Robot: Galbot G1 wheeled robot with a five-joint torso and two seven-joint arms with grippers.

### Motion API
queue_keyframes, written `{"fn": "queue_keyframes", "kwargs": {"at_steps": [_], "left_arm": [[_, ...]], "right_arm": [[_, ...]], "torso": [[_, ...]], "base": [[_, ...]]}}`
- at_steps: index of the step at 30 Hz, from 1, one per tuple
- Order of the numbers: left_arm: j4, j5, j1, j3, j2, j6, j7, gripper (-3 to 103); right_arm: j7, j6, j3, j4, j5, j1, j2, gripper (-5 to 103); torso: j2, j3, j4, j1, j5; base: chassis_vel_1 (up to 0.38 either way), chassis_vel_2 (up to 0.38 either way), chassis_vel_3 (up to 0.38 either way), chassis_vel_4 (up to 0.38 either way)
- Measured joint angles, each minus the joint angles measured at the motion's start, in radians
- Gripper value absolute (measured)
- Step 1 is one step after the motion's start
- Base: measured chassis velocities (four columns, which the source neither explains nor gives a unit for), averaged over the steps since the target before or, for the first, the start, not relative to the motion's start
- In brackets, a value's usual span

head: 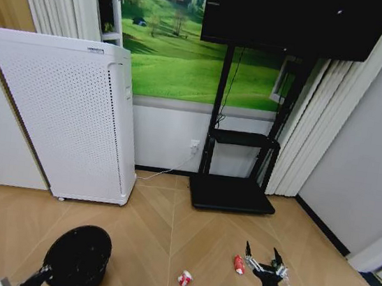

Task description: Pick up the trash bin and place the garbage on the floor into it.

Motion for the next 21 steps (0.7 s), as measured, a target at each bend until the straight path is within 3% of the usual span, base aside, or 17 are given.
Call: {"fn": "queue_keyframes", "kwargs": {"at_steps": [11, 19, 21], "left_arm": [[-0.051, 0.132, 0.031, -0.012, -0.010, -0.043, 0.061, 7], [-0.036, 0.145, 0.032, -0.029, -0.009, -0.055, 0.089, 7], [-0.034, 0.145, 0.034, -0.030, -0.011, -0.056, 0.095, 7]], "right_arm": [[0.005, -0.006, -0.030, 0.005, -0.029, 0.004, 0.015, 100], [0.007, -0.024, -0.031, -0.018, -0.031, 0.022, 0.001, 100], [0.018, -0.058, -0.050, -0.031, -0.019, 0.035, -0.008, 100]], "torso": [[0.000, 0.000, 0.0003, 0.000, 0.0002], [0.000, 0.000, 0.0003, 0.000, -0.0002], [0.000, 0.000, 0.0001, 0.000, 0.0004]], "base": [[0.031, 0.036, -0.034, -0.033], [0.187, 0.181, -0.173, -0.172], [0.208, 0.227, -0.210, -0.238]]}}
